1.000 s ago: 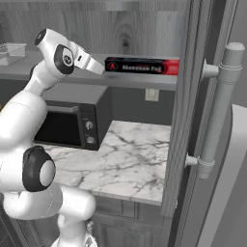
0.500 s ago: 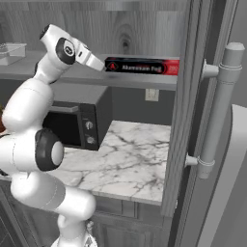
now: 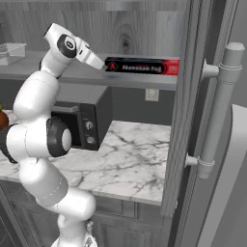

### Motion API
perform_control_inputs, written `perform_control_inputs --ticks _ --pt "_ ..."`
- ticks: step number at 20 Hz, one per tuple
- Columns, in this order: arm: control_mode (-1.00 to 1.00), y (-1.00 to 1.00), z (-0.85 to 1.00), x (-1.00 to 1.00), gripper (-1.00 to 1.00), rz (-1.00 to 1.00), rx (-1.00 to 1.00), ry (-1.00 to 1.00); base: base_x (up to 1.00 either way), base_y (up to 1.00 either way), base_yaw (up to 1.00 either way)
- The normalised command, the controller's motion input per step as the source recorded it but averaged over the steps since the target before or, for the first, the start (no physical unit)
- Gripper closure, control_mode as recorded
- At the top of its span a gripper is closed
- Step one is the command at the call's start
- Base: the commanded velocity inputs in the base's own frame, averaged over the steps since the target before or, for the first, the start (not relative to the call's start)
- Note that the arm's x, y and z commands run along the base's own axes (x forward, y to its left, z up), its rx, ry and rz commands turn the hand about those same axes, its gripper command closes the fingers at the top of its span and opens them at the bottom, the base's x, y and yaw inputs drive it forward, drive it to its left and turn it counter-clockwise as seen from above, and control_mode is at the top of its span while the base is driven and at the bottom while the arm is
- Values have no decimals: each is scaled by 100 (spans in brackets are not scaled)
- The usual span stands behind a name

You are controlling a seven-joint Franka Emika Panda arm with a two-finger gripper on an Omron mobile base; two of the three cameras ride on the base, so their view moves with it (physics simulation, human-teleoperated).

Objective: Retrieve the tupperware and aluminum foil from the cabinet and place them on the dining counter near the plate with lemon wedge and carrot to prepare for storing leftovers.

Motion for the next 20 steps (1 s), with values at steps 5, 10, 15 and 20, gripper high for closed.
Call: perform_control_inputs --ticks 5,10,15,20 --pt "-100 -17 -15 4 -100 -13 0 0 0 0 0" --pt "-100 -15 -5 7 -100 -10 0 -2 0 0 0" --pt "-100 -22 0 1 -100 -4 0 -5 0 0 0" --pt "-100 -34 -11 0 -100 -3 0 -5 0 0 0"
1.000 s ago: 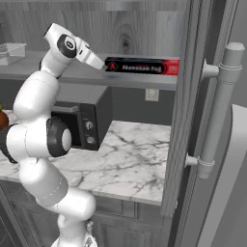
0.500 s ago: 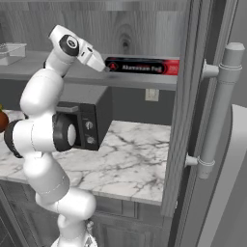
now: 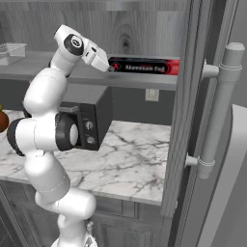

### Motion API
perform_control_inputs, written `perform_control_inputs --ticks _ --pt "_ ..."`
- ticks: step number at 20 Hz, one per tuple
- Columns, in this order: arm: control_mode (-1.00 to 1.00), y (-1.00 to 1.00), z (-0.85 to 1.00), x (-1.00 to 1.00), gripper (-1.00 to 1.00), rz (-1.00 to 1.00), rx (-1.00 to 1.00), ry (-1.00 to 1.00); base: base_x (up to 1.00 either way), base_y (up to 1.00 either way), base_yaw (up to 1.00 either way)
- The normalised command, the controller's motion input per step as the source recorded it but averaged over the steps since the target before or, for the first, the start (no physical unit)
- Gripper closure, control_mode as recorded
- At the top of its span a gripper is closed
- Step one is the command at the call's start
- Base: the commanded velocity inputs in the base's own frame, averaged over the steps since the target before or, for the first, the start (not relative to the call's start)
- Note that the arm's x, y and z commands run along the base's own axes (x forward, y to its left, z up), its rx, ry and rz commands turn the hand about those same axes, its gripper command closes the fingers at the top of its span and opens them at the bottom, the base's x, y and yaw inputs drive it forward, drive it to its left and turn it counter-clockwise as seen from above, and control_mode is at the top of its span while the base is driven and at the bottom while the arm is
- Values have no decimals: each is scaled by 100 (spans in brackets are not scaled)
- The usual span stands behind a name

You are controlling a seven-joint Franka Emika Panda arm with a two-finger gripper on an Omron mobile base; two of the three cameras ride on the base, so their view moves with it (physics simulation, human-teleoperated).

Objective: Retrieve the tupperware and aluminum foil from the cabinet and place them on the dining counter near the plate with lemon wedge and carrot to prepare for storing leftovers.

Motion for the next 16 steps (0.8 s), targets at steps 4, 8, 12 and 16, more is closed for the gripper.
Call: perform_control_inputs --ticks 4,8,12,16 --pt "-100 -30 -25 0 100 -1 0 0 0 0 0" --pt "-100 -2 -8 0 100 0 0 0 0 0 0" --pt "-100 15 0 -56 100 10 -1 -1 0 0 0" --pt "-100 59 0 -100 100 13 -10 -6 0 0 0"
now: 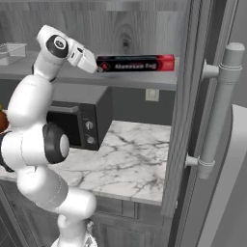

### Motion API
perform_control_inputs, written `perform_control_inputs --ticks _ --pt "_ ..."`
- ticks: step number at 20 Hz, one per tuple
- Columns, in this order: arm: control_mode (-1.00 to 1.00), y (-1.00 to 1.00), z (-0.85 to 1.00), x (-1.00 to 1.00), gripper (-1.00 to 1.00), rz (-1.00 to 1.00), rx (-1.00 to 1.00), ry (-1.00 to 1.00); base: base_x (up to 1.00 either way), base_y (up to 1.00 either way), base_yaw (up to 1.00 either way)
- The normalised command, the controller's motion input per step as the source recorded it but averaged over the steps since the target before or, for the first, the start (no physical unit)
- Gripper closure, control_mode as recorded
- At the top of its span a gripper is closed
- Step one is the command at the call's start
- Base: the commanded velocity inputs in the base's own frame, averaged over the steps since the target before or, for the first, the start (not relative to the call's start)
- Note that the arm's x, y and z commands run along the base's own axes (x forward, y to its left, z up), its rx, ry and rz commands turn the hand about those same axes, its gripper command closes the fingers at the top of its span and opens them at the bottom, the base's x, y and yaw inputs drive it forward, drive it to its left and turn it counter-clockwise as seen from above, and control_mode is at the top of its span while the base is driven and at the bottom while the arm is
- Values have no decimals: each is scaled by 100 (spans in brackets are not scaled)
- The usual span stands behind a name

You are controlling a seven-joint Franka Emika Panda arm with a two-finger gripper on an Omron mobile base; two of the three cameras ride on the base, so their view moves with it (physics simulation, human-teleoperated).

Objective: Retrieve the tupperware and aluminum foil from the cabinet and place them on the dining counter near the plate with lemon wedge and carrot to prepare for storing leftovers.

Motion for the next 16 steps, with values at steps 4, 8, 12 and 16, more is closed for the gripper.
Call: perform_control_inputs --ticks 4,8,12,16 --pt "-100 62 0 -100 100 4 -5 -4 0 0 0" --pt "-100 51 0 -100 100 -2 0 -1 0 0 0" --pt "-100 19 0 -100 100 -17 6 1 0 0 0" --pt "-100 0 0 -100 100 -18 16 7 0 0 0"
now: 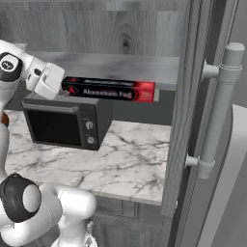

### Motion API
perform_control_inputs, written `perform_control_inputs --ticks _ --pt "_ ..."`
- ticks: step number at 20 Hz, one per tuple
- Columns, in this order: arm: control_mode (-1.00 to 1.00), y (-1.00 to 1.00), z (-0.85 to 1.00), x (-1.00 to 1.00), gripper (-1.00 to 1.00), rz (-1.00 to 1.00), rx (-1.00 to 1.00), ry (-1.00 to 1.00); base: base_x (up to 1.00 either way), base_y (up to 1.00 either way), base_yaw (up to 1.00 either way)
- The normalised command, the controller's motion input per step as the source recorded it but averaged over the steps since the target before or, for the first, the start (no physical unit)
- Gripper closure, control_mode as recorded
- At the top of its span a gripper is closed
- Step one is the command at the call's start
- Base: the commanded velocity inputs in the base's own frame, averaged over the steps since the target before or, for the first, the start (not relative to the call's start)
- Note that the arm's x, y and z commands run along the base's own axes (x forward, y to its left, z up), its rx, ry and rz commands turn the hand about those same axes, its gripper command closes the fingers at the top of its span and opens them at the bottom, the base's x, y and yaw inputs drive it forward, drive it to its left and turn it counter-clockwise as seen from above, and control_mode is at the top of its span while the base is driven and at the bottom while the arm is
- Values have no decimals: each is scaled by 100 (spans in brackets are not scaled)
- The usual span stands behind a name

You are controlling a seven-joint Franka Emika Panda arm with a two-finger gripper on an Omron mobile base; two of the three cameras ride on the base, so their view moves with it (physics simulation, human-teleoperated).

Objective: Retrieve the tupperware and aluminum foil from the cabinet and place them on the dining counter near the plate with lemon wedge and carrot to prepare for storing leftovers.

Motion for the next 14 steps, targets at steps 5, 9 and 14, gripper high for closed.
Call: perform_control_inputs --ticks 5,9,14 --pt "-100 0 -12 -100 100 2 21 15 0 0 0" --pt "-100 1 -37 -100 100 38 18 16 0 0 0" --pt "-100 17 -55 -85 100 67 1 9 0 0 0"
